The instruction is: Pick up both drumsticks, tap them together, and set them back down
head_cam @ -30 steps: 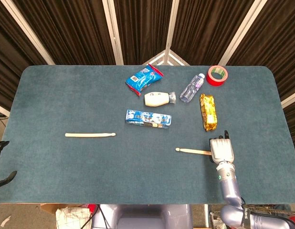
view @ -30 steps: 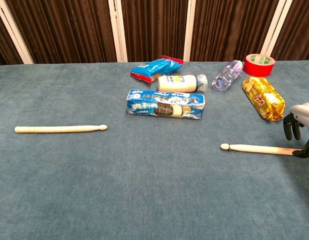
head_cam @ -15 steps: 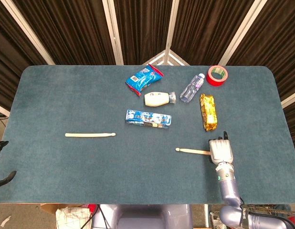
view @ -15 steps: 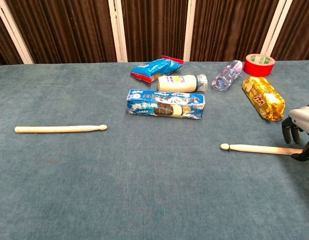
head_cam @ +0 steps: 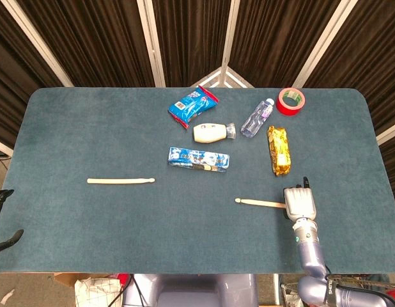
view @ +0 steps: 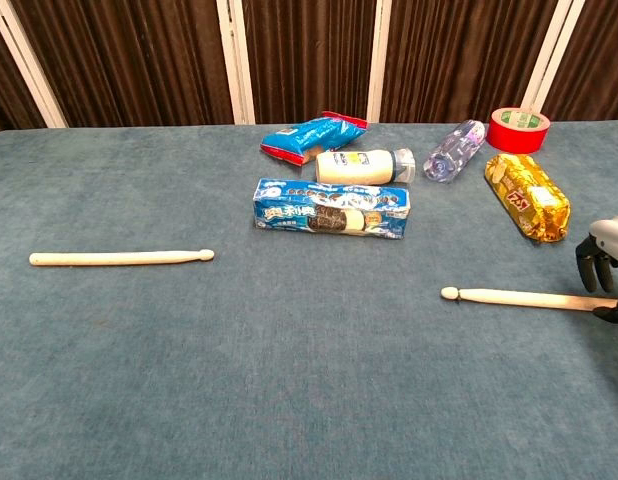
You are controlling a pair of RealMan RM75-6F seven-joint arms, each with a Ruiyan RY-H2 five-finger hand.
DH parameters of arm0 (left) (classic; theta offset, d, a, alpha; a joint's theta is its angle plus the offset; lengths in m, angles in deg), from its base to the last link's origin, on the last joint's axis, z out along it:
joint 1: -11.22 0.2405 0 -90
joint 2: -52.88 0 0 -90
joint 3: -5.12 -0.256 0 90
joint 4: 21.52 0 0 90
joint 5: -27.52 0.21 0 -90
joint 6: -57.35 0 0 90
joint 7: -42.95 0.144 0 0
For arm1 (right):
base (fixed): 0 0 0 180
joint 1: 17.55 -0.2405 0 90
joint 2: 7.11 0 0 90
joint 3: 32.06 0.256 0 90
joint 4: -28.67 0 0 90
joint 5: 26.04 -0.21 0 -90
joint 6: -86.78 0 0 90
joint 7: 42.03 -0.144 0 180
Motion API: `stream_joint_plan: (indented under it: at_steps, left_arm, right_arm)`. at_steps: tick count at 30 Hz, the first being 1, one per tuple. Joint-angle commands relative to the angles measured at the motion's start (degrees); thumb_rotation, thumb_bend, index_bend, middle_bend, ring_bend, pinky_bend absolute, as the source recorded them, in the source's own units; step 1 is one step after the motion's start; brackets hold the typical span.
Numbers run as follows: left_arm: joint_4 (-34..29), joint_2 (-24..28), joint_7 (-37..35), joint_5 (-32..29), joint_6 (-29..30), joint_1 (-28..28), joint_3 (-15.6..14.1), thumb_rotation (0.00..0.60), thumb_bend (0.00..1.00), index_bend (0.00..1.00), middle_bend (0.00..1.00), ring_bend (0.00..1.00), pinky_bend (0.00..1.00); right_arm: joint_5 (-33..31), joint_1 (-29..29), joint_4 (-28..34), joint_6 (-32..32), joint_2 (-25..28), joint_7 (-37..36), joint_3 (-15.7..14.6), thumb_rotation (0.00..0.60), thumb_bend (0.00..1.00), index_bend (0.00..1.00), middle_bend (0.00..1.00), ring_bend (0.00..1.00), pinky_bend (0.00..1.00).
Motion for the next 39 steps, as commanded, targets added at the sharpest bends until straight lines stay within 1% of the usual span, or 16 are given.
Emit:
stream_joint_plan:
  at_steps: [1, 18, 39]
  left_arm:
    - [-0.01, -0.03, 0.07, 0.01, -0.01, -0.01, 0.0, 0.6, 0.27, 0.18, 0.17, 0.0, 0.0]
    - [-0.18, -0.14, 0.55, -0.41, -0.18, -0.07, 0.08, 0.6, 0.27, 0.18, 0.17, 0.0, 0.0]
    - [-0.29, 0.1, 0.26, -0.53, -0.1, 0.02, 0.08, 0.6, 0.27, 0.19, 0.16, 0.0, 0.0]
  right_arm:
    - [0.09, -0.02, -0.28, 0.07, -0.14, -0.03, -0.1, 0.6, 0.33, 0.52, 0.5, 0.32, 0.07]
    - [0.4, -0.06, -1.14, 0.29, -0.79, -0.21, -0.37, 0.6, 0.34, 0.53, 0.53, 0.35, 0.07]
    - [0.37, -0.36, -1.86, 0.15, -1.63, 0.78, -0.41, 0.6, 0.36, 0.56, 0.56, 0.37, 0.07]
